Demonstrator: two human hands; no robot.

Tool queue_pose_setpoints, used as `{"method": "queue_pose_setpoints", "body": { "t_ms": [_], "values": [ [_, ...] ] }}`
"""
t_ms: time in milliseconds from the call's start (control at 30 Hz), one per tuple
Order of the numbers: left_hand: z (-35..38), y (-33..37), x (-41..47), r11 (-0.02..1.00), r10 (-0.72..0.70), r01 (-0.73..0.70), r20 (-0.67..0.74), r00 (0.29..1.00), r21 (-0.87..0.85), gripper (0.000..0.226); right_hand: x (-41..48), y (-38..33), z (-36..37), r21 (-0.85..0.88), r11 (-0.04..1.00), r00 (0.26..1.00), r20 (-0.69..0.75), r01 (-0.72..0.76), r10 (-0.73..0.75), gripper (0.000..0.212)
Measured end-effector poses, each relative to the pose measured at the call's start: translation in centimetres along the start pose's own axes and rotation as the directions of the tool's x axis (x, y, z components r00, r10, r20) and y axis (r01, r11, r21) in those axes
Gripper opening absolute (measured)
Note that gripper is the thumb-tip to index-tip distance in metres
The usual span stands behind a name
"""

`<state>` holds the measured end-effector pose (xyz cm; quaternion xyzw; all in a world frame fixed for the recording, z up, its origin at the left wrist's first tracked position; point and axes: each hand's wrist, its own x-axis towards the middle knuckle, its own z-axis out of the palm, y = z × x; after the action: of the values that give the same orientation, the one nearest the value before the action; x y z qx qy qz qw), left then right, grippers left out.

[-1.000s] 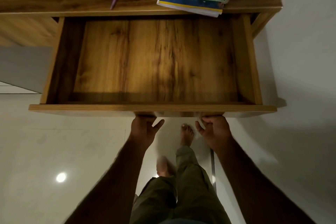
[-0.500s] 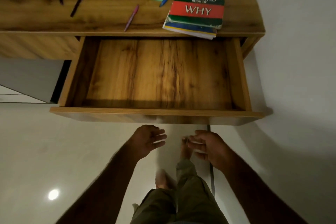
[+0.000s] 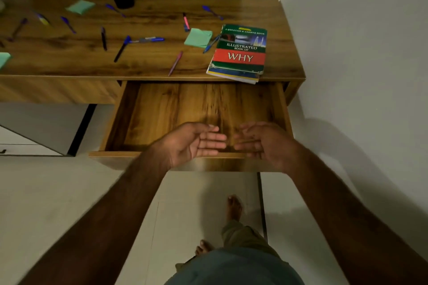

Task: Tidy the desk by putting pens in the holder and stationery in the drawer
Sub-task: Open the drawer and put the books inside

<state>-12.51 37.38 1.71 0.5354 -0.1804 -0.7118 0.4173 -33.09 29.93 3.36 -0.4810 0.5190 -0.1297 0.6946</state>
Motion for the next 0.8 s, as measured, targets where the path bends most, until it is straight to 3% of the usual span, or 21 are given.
{"method": "queue_pose_setpoints", "body": {
  "t_ms": [400,500,667,733,800],
  "values": [
    [0.9,8.7,6.8,0.996,0.084,-0.084,-0.142,0.986,0.006,0.018,7.5,-8.2,-2.2,0.025,0.995,0.985,-0.143,0.097,-0.093,0.018],
    [0.8,11.1,10.3,0.994,0.103,-0.088,-0.275,0.956,0.066,0.019,11.7,-9.8,-3.7,0.069,0.995,0.976,-0.214,0.066,-0.050,0.015],
    [-0.4,14.1,17.3,0.905,0.325,-0.098,-0.525,0.787,0.414,0.010,19.1,-10.9,-6.5,0.042,0.998,0.944,-0.323,-0.057,0.067,0.009],
    [-1.1,15.0,19.4,0.802,0.406,0.007,-0.555,0.726,0.597,0.023,21.5,-10.8,-7.3,0.059,0.989,0.934,-0.326,-0.133,0.145,0.026],
    [-1.5,15.7,20.9,0.716,0.397,0.138,-0.562,0.726,0.684,0.041,23.3,-10.5,-7.6,0.084,0.985,0.931,-0.321,-0.151,0.170,0.034]
  ]
}}
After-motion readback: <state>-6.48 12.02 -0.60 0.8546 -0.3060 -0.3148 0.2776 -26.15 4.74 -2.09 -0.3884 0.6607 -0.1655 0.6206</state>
